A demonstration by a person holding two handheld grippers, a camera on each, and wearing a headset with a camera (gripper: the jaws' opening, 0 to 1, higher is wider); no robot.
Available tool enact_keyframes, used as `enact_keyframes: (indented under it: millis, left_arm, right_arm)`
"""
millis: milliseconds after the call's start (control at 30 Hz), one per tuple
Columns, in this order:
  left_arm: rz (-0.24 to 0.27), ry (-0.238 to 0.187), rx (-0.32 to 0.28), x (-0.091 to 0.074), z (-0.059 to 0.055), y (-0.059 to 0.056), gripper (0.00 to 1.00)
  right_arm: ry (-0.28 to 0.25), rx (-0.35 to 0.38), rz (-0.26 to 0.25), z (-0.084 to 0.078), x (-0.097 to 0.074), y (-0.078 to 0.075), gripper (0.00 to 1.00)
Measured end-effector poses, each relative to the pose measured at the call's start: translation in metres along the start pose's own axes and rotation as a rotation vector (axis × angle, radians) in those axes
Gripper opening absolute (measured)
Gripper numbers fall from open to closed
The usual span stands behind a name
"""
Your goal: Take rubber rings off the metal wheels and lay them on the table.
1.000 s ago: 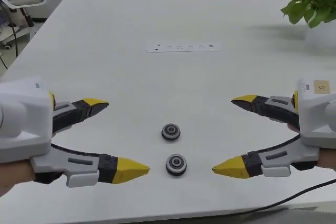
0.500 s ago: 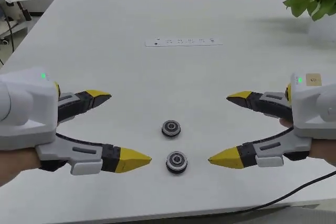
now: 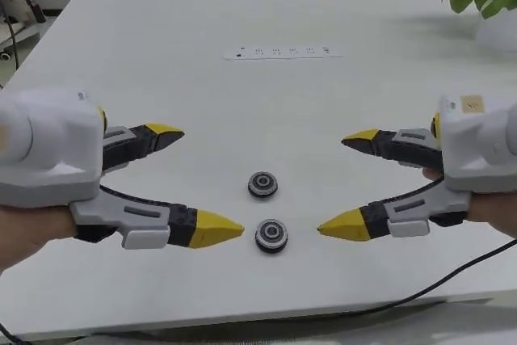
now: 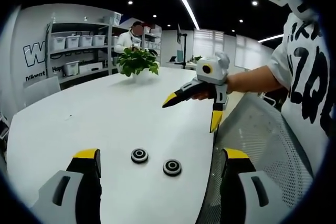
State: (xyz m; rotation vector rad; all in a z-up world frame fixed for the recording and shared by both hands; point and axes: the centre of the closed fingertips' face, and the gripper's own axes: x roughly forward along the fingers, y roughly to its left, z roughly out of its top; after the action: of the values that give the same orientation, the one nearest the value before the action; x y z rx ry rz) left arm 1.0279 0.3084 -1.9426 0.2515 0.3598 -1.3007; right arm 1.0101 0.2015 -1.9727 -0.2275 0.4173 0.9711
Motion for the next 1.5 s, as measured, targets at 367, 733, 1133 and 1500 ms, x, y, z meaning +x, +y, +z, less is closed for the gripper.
enact_keyframes:
  millis: [367, 733, 1133, 1500]
  left_arm:
    - [-0.016, 0.019, 0.016, 0.007, -0.008, -0.002, 0.91]
    - [-0.03, 0.026, 0.004, 0.014, -0.012, 0.0, 0.87]
    - [-0.064, 0.047, 0.0, 0.023, -0.02, -0.002, 0.83]
    - [-0.088, 0.041, -0.04, 0.029, -0.022, 0.0, 0.75]
  right_arm:
    - [0.022, -0.006, 0.024, -0.008, 0.005, 0.003, 0.86]
    - [0.038, -0.027, 0.053, -0.007, 0.012, 0.007, 0.85]
    - [0.078, -0.057, 0.082, -0.014, 0.02, 0.007, 0.79]
    - [0.101, -0.078, 0.102, -0.02, 0.026, 0.004, 0.7]
